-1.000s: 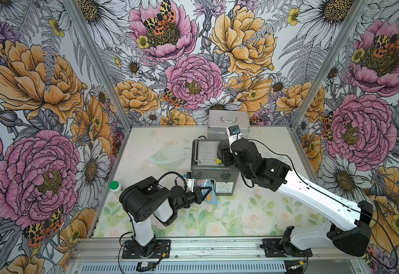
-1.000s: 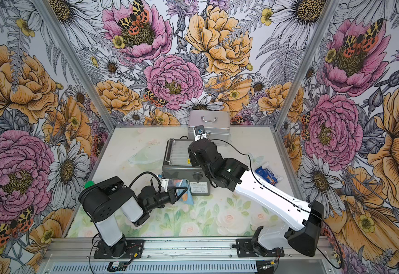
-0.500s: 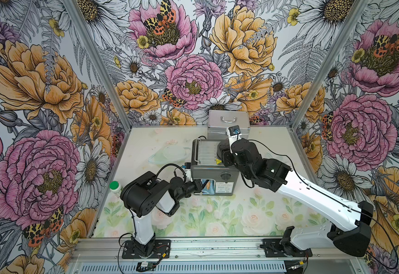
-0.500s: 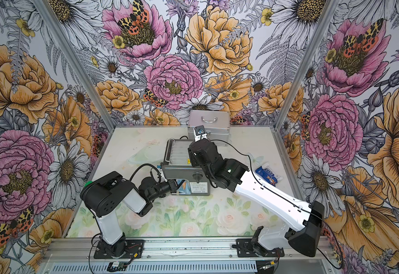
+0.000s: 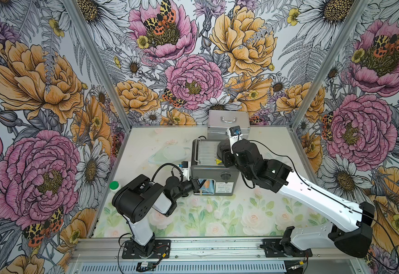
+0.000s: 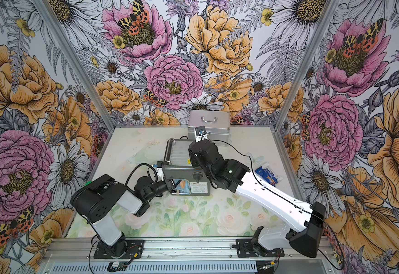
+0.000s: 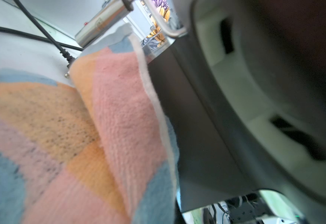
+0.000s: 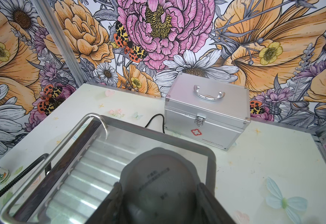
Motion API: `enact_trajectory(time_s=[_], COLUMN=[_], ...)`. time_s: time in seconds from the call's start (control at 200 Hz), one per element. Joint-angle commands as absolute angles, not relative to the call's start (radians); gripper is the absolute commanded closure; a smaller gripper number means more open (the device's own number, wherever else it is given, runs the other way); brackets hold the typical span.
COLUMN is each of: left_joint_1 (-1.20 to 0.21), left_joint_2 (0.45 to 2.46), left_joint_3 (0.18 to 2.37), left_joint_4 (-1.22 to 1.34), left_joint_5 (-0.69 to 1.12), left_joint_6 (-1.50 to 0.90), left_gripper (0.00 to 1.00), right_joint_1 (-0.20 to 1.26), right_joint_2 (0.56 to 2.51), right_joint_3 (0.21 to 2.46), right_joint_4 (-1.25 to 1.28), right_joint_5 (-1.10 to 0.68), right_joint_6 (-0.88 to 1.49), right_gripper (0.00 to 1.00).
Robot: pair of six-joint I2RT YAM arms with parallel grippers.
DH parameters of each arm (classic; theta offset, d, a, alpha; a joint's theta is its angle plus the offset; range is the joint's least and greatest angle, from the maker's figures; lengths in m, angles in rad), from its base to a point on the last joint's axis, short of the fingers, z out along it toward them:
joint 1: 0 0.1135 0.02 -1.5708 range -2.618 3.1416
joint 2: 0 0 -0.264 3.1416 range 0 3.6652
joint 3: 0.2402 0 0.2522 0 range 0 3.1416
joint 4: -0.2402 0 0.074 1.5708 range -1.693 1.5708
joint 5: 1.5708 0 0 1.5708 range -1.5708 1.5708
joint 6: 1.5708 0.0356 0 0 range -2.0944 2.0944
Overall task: Wipe the surface of a coffee machine
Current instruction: Wipe the dirt from the surface of the coffee machine.
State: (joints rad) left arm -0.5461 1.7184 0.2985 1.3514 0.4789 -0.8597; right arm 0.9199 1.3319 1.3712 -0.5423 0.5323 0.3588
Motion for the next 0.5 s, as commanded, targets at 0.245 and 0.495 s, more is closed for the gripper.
enact_trajectory(time_s=[0.245, 0.495], left_joint_1=[-0.612, -0.591], left_joint_2=[1.665, 1.671], left_joint_3=[0.234, 0.217], left_joint_4=[1.412, 1.411], left_joint_5=[0.490, 0.507], left_joint_6=[-0.851, -0.910], left_gripper=[1.00, 1.00], right_joint_1=[0.933, 0.934], right_joint_2=[1.336, 1.344], right_joint_3=[1.360, 1.365], right_joint_4=[-0.641, -0.643], right_joint_5=[0.517, 0.514], right_joint_6=[0.364, 0.356], right_gripper=[0.40, 0.40])
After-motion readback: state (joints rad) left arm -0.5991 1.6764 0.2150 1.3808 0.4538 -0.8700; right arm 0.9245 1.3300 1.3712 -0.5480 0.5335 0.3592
